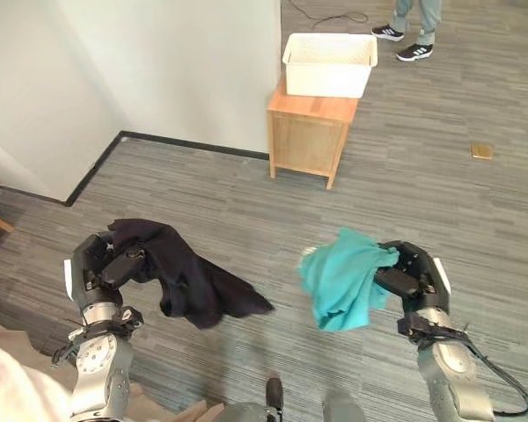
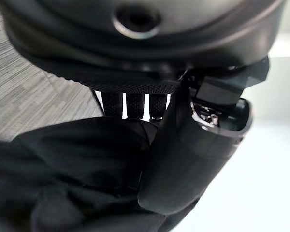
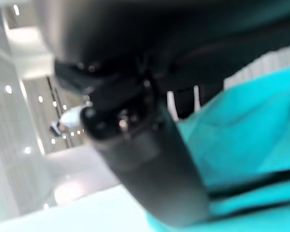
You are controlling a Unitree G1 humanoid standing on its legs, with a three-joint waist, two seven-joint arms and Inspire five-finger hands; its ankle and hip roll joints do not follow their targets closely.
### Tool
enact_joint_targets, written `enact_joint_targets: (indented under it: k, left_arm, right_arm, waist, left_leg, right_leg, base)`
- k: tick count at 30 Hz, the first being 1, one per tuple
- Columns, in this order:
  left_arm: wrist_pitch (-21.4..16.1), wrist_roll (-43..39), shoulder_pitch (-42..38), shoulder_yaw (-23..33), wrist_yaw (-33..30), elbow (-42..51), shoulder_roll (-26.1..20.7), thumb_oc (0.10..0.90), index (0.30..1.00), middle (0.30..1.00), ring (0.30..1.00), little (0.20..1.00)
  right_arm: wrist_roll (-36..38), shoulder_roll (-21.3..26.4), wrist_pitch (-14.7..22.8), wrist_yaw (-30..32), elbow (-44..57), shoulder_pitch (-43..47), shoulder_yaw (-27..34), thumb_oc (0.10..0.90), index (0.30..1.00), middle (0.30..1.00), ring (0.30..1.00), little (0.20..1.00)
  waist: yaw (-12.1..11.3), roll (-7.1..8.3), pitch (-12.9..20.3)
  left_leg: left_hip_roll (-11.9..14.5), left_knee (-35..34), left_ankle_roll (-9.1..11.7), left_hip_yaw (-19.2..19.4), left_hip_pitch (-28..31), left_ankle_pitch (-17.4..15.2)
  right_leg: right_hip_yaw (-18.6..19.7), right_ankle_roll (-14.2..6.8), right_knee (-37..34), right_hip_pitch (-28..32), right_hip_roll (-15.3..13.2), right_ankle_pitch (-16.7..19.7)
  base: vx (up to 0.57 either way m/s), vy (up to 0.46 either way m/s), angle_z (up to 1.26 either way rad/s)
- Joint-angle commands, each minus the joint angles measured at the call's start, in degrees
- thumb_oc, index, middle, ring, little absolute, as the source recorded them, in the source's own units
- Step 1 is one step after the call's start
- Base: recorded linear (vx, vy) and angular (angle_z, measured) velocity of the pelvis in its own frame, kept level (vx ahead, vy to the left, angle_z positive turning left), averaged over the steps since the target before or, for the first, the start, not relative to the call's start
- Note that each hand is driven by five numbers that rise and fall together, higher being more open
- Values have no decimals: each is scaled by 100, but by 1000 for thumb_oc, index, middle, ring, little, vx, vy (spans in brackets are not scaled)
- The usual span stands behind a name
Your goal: Pick up bed clothes into laundry basket.
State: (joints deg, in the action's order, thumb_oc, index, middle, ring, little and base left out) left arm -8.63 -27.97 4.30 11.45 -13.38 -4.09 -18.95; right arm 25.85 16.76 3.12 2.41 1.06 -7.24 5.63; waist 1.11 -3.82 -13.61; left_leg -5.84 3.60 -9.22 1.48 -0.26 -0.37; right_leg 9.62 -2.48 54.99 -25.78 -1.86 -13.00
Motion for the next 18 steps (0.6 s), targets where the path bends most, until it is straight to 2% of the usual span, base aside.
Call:
enact_joint_targets:
  k: [1,5,6,7,9,11,13,14,15,16,17,18]
  left_arm:
    - [-631,111,-296,309,192,576,-628,400,300,300,300,300]
    - [-631,111,-296,310,192,576,-628,400,300,300,300,300]
    - [-612,129,-299,298,214,547,-613,400,300,300,300,300]
    - [-584,173,-167,201,273,408,-517,400,300,300,300,300]
    - [-578,201,-174,159,347,357,-536,400,300,300,300,300]
    - [-581,237,-208,165,393,356,-533,400,300,300,300,300]
    - [-566,225,-162,128,458,338,-484,400,300,300,300,300]
    - [-566,226,-155,128,458,340,-478,400,300,300,300,300]
    - [-553,195,-153,101,482,367,-441,400,300,300,300,300]
    - [-546,156,-157,82,523,349,-396,400,300,300,300,300]
    - [-570,-36,-179,-10,532,326,-270,400,300,300,300,300]
    - [-609,-188,-236,1,502,340,-252,400,300,300,300,300]
  right_arm:
    - [198,308,605,-55,436,387,738,400,300,300,300,300]
    - [198,309,605,-55,436,389,737,400,300,300,300,300]
    - [235,279,594,-46,438,360,808,400,300,300,300,300]
    - [395,192,632,-79,514,191,1017,400,300,300,300,300]
    - [452,191,626,-105,523,68,1090,400,300,300,300,300]
    - [474,222,665,-126,526,0,1117,400,300,300,300,300]
    - [458,263,657,-112,531,-56,1073,400,300,300,300,300]
    - [459,268,658,-112,531,-61,1071,400,300,300,300,300]
    - [443,305,640,-122,544,-60,1049,400,300,300,300,300]
    - [515,353,622,-183,521,-53,1038,400,300,300,300,300]
    - [567,339,681,-125,500,-125,1083,400,300,300,300,300]
    - [586,371,721,-76,502,-100,1125,400,300,300,300,300]
  waist:
    - [263,0,372]
    - [280,-4,356]
    - [298,48,379]
    - [555,182,519]
    - [669,222,590]
    - [739,247,704]
    - [823,278,866]
    - [845,252,862]
    - [848,217,902]
    - [895,118,984]
    - [951,-34,1005]
    - [963,-66,1003]
  left_leg:
    - [286,-400,678,-337,88,-244]
    - [289,-401,678,-353,103,-244]
    - [274,-373,712,-365,199,-364]
    - [403,-473,941,-911,927,-821]
    - [474,-402,974,-1147,1188,-948]
    - [609,-377,1039,-1335,1486,-1034]
    - [883,-269,1201,-1364,1801,-1014]
    - [917,-283,1211,-1379,1814,-1016]
    - [1056,-209,1284,-1331,1869,-916]
    - [1326,-91,1422,-1318,1946,-616]
    - [1624,379,1603,-1299,1572,388]
    - [1754,832,1699,-1174,1356,1040]
  right_leg:
    - [-52,-131,-1595,729,77,693]
    - [-69,-130,-1605,755,74,694]
    - [-78,-195,-1982,734,-3,664]
    - [298,-730,-4690,586,172,1274]
    - [343,-867,-5486,578,203,1534]
    - [144,-990,-5946,478,302,1715]
    - [-387,-990,-5764,542,212,2017]
    - [-421,-981,-5755,553,228,2005]
    - [-662,-911,-5507,532,204,2009]
    - [-812,-750,-5096,424,263,1886]
    - [-713,-570,-4858,549,337,1725]
    - [-722,-541,-4751,625,310,1635]
  base:
    - [173,-33,105]
    - [36,-10,45]
    - [1052,-383,-13]
    - [1205,-453,-25]
    - [837,-352,76]
    - [524,-347,75]
    - [477,-416,28]
    - [255,-266,31]
    - [287,-329,29]
    - [412,-507,14]
    - [426,-523,13]
    - [403,-455,17]
